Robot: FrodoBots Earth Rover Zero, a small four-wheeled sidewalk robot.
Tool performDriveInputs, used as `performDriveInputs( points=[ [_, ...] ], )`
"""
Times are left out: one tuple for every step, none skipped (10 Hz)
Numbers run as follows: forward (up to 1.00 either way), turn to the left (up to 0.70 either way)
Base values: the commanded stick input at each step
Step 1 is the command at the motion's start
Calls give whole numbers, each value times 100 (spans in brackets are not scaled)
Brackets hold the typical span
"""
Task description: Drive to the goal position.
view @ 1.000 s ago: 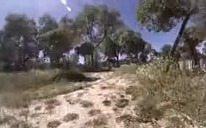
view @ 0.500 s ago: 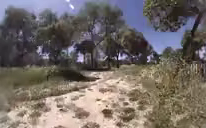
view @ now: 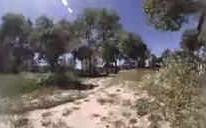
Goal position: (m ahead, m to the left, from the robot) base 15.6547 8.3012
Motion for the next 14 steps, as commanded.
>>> performDriveInputs(
  points=[
    [85, 0],
    [85, 0],
    [85, 0],
    [85, 0],
    [85, 0],
    [85, 0],
    [85, 0],
    [85, 0],
    [85, 0],
    [85, 0],
    [85, 0],
    [85, 0],
    [85, 0],
    [85, 0]
  ],
)
